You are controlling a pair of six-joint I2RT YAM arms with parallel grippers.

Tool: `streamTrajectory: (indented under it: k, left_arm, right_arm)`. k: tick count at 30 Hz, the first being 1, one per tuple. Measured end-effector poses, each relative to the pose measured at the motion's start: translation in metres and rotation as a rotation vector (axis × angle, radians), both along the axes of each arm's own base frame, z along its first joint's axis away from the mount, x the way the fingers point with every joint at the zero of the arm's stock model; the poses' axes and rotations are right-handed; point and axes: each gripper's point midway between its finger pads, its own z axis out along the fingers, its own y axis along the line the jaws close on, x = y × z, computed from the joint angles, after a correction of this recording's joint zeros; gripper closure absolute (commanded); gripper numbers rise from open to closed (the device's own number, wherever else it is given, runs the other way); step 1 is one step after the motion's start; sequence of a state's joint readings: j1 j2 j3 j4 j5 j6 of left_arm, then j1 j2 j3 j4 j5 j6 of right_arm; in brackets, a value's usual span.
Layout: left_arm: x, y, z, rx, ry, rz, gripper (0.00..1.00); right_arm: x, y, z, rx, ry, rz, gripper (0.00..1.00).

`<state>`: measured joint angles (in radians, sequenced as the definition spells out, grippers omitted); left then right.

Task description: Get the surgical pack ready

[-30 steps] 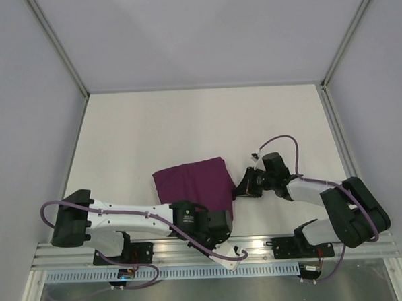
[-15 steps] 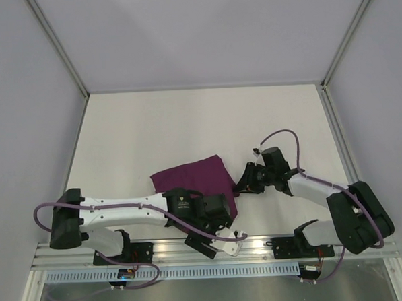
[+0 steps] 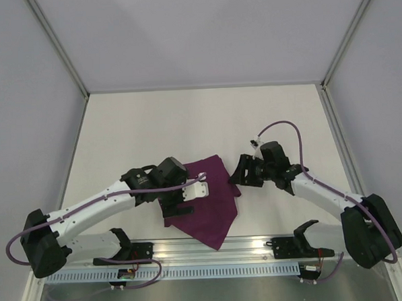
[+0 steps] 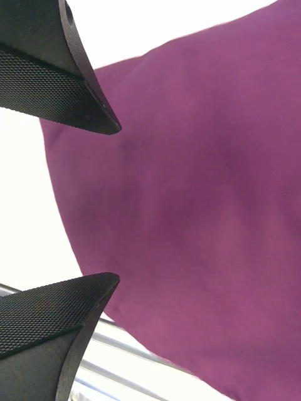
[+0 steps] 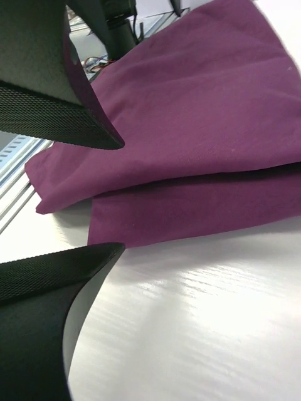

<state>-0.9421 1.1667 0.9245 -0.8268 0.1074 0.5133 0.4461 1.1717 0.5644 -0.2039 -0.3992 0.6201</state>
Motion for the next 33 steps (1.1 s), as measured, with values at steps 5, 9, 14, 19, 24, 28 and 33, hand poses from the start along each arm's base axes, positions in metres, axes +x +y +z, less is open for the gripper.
streamTrajectory:
  k: [5, 9, 14, 19, 24, 28, 33]
  left_arm:
    - [0.006, 0.028, -0.031, 0.077, -0.011, 0.079, 0.00]
    - [0.009, 0.033, -0.050, 0.121, -0.005, 0.102, 0.00]
    - [0.016, 0.033, -0.061, 0.127, -0.029, 0.120, 0.01]
    - [0.037, 0.039, -0.071, 0.136, -0.044, 0.179, 0.01]
    - [0.066, 0.046, -0.069, 0.136, -0.059, 0.240, 0.01]
    - [0.088, 0.047, -0.060, 0.134, -0.078, 0.278, 0.02]
    - [0.092, 0.037, -0.029, 0.052, -0.097, 0.255, 0.02]
  right_arm:
    - [-0.007, 0.014, -0.022, -0.019, 0.054, 0.054, 0.39]
    - [-0.004, 0.015, -0.031, -0.028, 0.067, 0.051, 0.63]
    - [0.003, 0.020, -0.035, -0.009, 0.071, 0.036, 0.80]
    - [0.016, 0.027, -0.035, 0.010, 0.077, 0.005, 0.90]
    - [0.048, 0.033, -0.034, 0.004, 0.055, -0.053, 0.91]
    - [0.077, 0.036, -0.031, -0.011, 0.041, -0.091, 0.72]
    - [0.099, 0.034, -0.020, -0.044, 0.002, -0.123, 0.51]
